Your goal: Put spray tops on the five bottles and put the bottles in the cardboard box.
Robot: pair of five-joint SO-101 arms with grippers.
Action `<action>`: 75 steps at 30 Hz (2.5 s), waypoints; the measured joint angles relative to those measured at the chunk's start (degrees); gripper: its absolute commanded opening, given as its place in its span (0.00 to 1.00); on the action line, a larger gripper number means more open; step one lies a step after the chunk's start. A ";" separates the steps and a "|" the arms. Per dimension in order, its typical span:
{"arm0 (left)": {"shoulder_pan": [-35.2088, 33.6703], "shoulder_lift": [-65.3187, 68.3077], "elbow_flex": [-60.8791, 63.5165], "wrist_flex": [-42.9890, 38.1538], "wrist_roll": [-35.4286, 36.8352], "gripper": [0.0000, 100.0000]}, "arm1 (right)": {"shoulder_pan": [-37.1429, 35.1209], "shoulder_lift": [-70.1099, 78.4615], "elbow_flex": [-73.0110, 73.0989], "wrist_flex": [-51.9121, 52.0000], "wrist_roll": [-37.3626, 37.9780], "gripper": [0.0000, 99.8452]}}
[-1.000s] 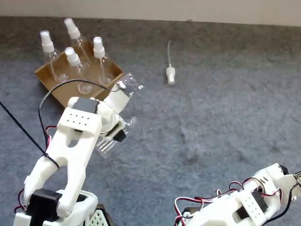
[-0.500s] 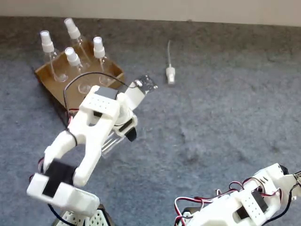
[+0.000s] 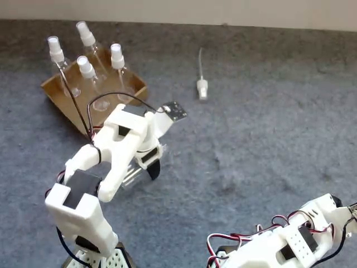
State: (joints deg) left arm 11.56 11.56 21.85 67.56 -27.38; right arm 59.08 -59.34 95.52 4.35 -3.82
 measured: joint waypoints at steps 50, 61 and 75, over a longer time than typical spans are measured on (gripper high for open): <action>-0.79 2.02 -2.20 -1.49 -10.46 0.17 | 0.00 0.00 0.00 0.00 0.00 0.01; -0.79 2.02 -2.20 -1.49 -11.69 0.17 | 0.00 0.00 0.00 0.00 0.00 0.01; -0.97 2.02 -2.20 -1.76 -11.69 0.34 | 0.00 0.00 0.00 0.00 0.00 0.01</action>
State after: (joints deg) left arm 10.59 13.58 19.65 65.80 -39.08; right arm 59.08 -59.34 95.52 4.35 -3.82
